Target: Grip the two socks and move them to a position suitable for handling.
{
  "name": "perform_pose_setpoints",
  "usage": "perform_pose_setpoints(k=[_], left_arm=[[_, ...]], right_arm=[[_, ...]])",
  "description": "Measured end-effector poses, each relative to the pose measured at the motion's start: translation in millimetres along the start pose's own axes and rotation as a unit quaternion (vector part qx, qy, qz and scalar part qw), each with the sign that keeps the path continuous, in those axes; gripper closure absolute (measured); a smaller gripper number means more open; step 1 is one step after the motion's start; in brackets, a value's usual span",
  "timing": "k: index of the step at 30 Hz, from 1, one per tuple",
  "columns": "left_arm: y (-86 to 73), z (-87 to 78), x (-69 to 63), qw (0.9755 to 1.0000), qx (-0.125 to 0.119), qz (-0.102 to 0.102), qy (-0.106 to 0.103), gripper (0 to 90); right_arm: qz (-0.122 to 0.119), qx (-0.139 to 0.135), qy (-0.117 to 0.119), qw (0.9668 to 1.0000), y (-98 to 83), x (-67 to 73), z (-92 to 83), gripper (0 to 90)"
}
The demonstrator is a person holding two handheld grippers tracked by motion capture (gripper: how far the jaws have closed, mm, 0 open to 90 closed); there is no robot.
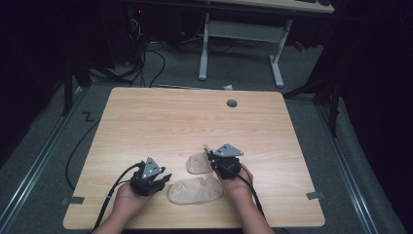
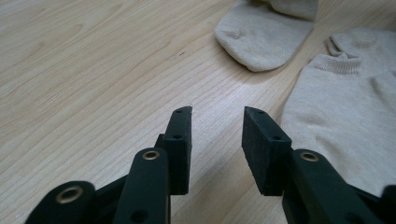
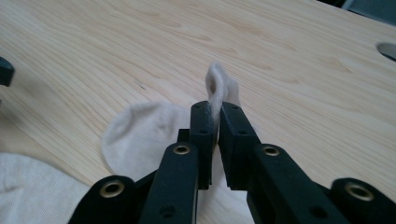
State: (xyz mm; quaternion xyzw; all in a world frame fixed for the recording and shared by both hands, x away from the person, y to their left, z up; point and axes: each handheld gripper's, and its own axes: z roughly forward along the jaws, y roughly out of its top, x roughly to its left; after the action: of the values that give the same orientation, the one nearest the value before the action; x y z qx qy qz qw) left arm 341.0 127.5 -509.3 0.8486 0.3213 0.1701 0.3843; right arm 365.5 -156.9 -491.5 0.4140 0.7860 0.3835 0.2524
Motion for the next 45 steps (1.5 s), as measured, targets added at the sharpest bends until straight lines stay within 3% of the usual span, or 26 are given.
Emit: perform_pose_setpoints(k=[8,12,16,18,21,23,25,28,31,36,38,40,45], left_arm=[[-1.6,-0.7,4.1,1.0000,-0.001,-0.005,0.001,63.1],[-1.6,0.9,4.4,1.0000,-0.001,-0.010,0.000,61.8],[0.0,0.1,0.4,0.9998,0.001,-0.012,-0.014,60.6],[2.2,-4.6,-7.0,0.9995,-0.003,-0.013,-0.028,61.7],[2.5,-12.7,-25.7,0.9987,-0.008,-0.003,-0.051,74.3],[0.0,-7.4,-35.5,0.9980,0.015,0.014,-0.059,77.3],[-3.4,3.1,-40.4,0.9974,0.037,0.022,-0.058,79.0],[-4.1,12.3,-44.6,0.9967,0.048,0.028,-0.060,80.1],[-1.4,16.7,-49.5,0.9968,0.041,0.030,-0.062,80.2],[1.8,19.4,-51.7,0.9969,0.032,0.026,-0.068,78.0],[3.5,15.3,-48.7,0.9975,0.022,0.024,-0.063,76.7],[5.6,10.0,-41.4,0.9983,0.010,0.015,-0.056,74.2],[9.6,12.5,-22.8,0.9996,-0.004,-0.010,-0.027,63.4]], right_arm=[[0.056,0.022,-0.041,0.9973,-33.7,-42.0,-24.0,70.7],[0.067,0.023,-0.048,0.9963,-43.9,-54.0,-32.7,67.4],[0.054,0.035,-0.044,0.9970,-49.0,-53.0,-31.5,66.6],[0.050,0.041,-0.027,0.9975,-48.7,-49.1,-30.5,67.5],[0.043,0.041,0.011,0.9982,-47.3,-31.7,-31.6,72.7],[0.019,0.046,0.039,0.9980,-47.6,-11.8,-33.0,77.9],[-0.008,0.052,0.059,0.9969,-47.5,4.0,-33.9,82.2],[-0.027,0.071,0.086,0.9934,-48.3,18.3,-33.2,88.2],[-0.053,0.101,0.084,0.9899,-53.9,27.1,-29.0,89.4],[-0.043,0.098,0.080,0.9911,-57.2,20.6,-32.6,88.1],[-0.038,0.086,0.078,0.9925,-55.9,15.3,-37.3,85.8],[-0.019,0.068,0.073,0.9949,-52.9,5.5,-41.9,83.8],[0.009,0.053,0.030,0.9981,-46.3,-22.8,-39.7,76.9]])
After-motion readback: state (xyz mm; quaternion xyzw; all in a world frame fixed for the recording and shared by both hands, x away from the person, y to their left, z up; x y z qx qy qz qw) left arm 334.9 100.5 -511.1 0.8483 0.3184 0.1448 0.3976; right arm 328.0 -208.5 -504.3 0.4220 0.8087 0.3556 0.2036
